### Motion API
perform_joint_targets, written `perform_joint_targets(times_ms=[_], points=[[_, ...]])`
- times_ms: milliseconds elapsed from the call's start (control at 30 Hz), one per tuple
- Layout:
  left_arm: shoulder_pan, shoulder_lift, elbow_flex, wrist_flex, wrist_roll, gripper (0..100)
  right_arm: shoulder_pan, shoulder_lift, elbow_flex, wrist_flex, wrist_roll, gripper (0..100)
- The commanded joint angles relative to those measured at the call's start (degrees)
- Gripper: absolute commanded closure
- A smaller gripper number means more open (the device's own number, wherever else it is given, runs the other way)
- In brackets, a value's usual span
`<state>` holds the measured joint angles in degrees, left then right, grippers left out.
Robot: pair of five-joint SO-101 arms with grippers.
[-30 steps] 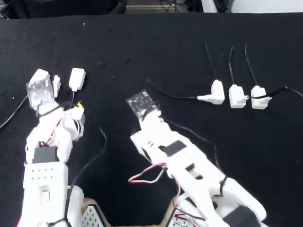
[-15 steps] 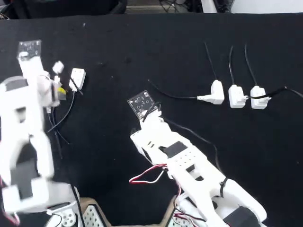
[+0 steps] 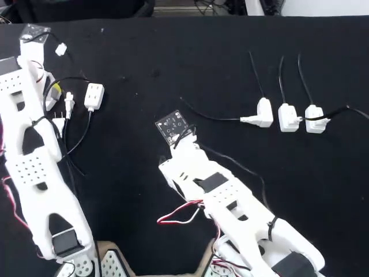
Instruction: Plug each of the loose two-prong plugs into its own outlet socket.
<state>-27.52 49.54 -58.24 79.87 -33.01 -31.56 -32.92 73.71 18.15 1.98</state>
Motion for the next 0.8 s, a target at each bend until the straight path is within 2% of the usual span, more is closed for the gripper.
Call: perform_joint_targets(times_ms=[0, 233, 600, 767], points=[[-0.9, 8.8, -21.1, 3.1, -3.0, 78, -0.5, -2.2, -0.1, -1.3, -0.1, 79.0], [-1.0, 19.4, -33.3, 3.9, -5.5, 78, -0.5, -2.2, -0.2, -1.4, -0.1, 79.0], [-4.8, 23.6, -34.2, 0.9, -12.5, 78, -0.5, -2.2, -0.2, -1.4, -0.1, 79.0], [-4.9, 27.7, -34.7, -1.3, -12.7, 72, -0.5, -2.2, -0.2, -1.4, -0.1, 79.0]])
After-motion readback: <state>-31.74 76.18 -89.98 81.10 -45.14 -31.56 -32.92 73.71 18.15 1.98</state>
